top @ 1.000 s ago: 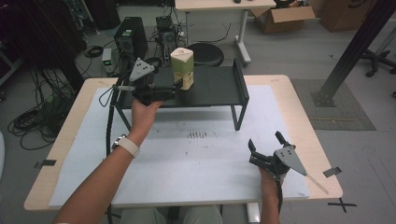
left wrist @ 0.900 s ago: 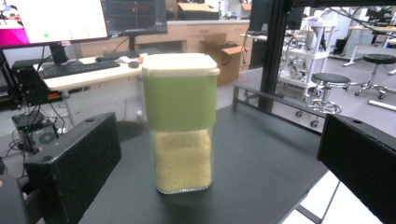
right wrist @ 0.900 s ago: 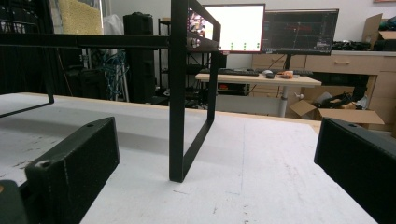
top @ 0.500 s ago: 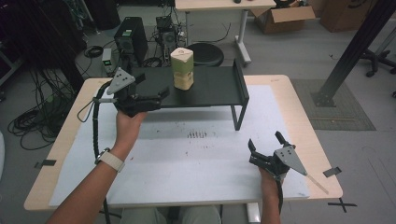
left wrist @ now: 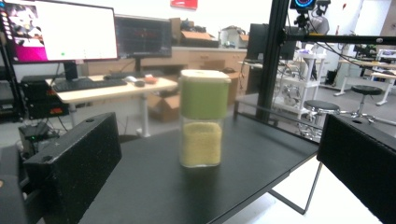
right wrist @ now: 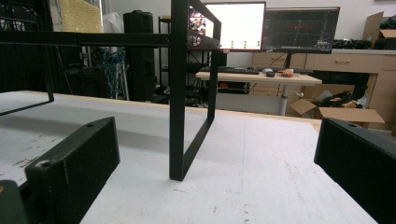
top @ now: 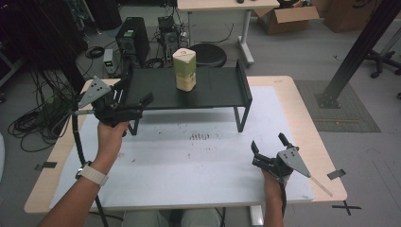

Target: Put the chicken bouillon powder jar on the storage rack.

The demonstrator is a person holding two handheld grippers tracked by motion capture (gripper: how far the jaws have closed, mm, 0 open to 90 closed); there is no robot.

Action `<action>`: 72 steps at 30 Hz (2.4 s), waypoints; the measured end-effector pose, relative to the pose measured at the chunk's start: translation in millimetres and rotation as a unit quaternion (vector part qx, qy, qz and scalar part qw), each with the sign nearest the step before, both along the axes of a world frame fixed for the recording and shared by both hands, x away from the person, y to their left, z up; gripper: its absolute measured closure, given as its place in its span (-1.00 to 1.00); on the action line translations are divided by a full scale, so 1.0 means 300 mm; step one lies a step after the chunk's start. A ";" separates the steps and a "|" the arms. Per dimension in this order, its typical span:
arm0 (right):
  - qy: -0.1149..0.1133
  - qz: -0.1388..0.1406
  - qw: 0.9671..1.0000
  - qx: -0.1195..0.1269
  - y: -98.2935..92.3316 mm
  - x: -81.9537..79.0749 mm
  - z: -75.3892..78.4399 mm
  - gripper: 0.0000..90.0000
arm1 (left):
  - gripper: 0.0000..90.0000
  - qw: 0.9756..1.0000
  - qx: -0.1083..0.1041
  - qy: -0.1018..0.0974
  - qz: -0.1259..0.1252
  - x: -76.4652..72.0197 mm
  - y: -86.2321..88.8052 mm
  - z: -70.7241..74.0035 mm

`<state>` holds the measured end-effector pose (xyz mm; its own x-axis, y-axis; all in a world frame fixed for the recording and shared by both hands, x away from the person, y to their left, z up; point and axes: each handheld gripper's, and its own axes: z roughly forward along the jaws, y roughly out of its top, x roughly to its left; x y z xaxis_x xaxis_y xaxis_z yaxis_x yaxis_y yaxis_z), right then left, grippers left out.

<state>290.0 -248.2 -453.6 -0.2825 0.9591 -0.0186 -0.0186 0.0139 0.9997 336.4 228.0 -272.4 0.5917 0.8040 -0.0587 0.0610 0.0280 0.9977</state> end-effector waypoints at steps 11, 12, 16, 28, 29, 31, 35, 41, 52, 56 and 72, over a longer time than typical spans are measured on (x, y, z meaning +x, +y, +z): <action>-0.001 0.000 1.000 -0.004 0.002 -0.001 0.000 -1.00 | -0.99 1.000 -0.016 -0.009 0.017 -0.067 0.114 -0.072; -0.001 0.000 1.000 -0.004 0.002 0.000 0.000 -1.00 | -0.99 1.000 -0.016 -0.009 0.019 -0.073 0.126 -0.081; 0.000 0.000 1.000 -0.004 0.003 0.000 0.000 -1.00 | -0.99 0.999 -0.020 -0.010 0.028 -0.091 0.165 -0.115; 0.000 -0.001 1.000 -0.008 0.005 0.000 0.000 -1.00 | -0.99 0.998 -0.009 -0.028 0.062 -0.140 0.239 -0.188; 0.000 -0.001 1.000 -0.008 0.005 0.000 0.000 -1.00 | -0.99 0.997 -0.010 -0.028 0.064 -0.143 0.245 -0.195; -0.001 -0.001 1.000 -0.009 0.006 -0.001 0.000 -1.00 | -0.99 0.997 -0.011 -0.028 0.070 -0.149 0.257 -0.211; 0.000 -0.001 1.000 -0.010 0.007 0.000 0.000 -1.00 | -0.99 0.996 -0.013 -0.025 0.083 -0.155 0.280 -0.247; 0.000 -0.001 1.000 -0.012 0.008 0.000 0.000 -1.00 | -0.99 0.994 -0.017 -0.013 0.103 -0.156 0.312 -0.318; -0.001 -0.001 1.000 -0.015 0.009 -0.001 0.000 -1.00 | -0.99 0.992 -0.015 0.006 0.122 -0.157 0.336 -0.410; -0.002 -0.001 1.000 -0.016 0.010 -0.001 0.000 -1.00 | -0.99 0.991 -0.013 0.015 0.130 -0.155 0.342 -0.444; -0.001 -0.002 1.000 -0.019 0.012 -0.001 0.001 -1.00 | -0.99 0.984 -0.014 0.056 0.166 -0.161 0.357 -0.590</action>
<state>289.8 -244.5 -453.4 -0.2794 0.9585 -0.0564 -0.0205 0.0528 0.9984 288.2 335.1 -449.4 0.2857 0.9489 -0.1337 0.1537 0.0923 0.9838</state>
